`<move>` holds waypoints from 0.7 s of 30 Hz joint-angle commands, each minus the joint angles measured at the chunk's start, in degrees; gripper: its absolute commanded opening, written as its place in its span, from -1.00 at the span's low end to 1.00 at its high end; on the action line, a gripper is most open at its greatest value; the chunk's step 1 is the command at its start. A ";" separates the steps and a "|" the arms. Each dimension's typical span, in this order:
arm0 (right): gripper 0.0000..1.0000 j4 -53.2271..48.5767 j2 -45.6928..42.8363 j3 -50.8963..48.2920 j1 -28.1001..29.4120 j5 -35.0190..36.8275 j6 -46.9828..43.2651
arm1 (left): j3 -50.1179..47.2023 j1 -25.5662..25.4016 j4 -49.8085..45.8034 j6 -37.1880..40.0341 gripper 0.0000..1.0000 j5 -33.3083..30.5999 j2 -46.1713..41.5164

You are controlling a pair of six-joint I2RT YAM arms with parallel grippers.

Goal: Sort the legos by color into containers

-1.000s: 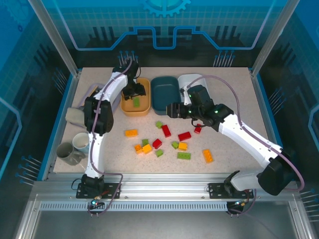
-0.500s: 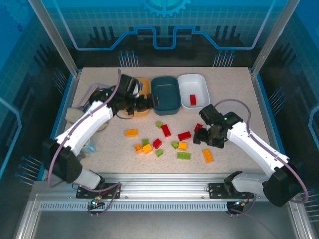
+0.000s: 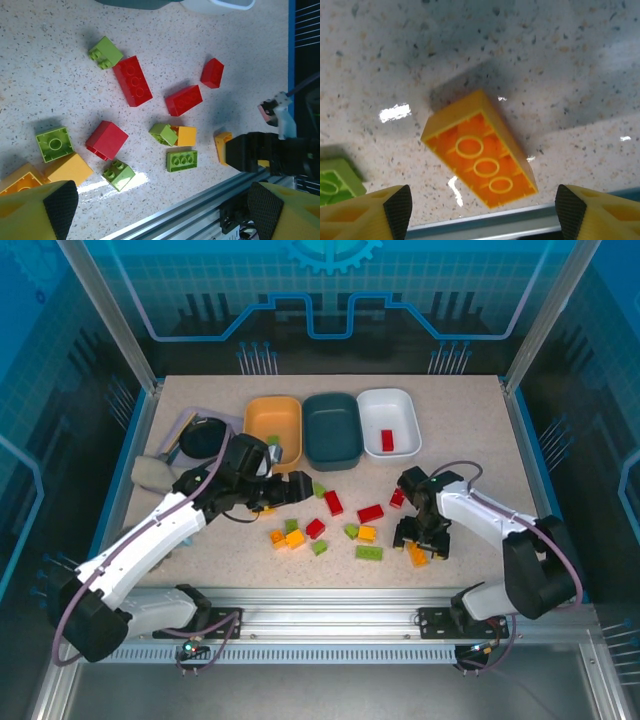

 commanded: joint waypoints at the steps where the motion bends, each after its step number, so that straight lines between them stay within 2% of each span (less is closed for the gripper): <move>1: 0.51 3.84 3.14 -0.64 -1.25 -2.50 -2.30 | -1.26 -0.20 0.77 -1.13 0.84 1.04 -2.27; 5: 0.38 4.99 5.59 -0.18 -1.33 -2.58 -3.19 | -1.54 -0.22 0.26 -2.21 0.84 -0.92 -4.35; 11: -0.01 7.48 6.57 -1.99 -1.45 -2.78 -2.17 | -2.13 -0.17 0.20 -4.04 0.84 -3.53 -6.79; 17: -0.24 8.78 5.63 -1.67 -0.90 -1.53 -2.03 | -2.74 -0.22 0.04 -4.61 0.83 -4.08 -7.08; 21: -0.34 6.88 2.54 1.16 0.98 1.76 -2.38 | -2.61 -0.22 -0.29 -4.92 0.83 -5.09 -7.39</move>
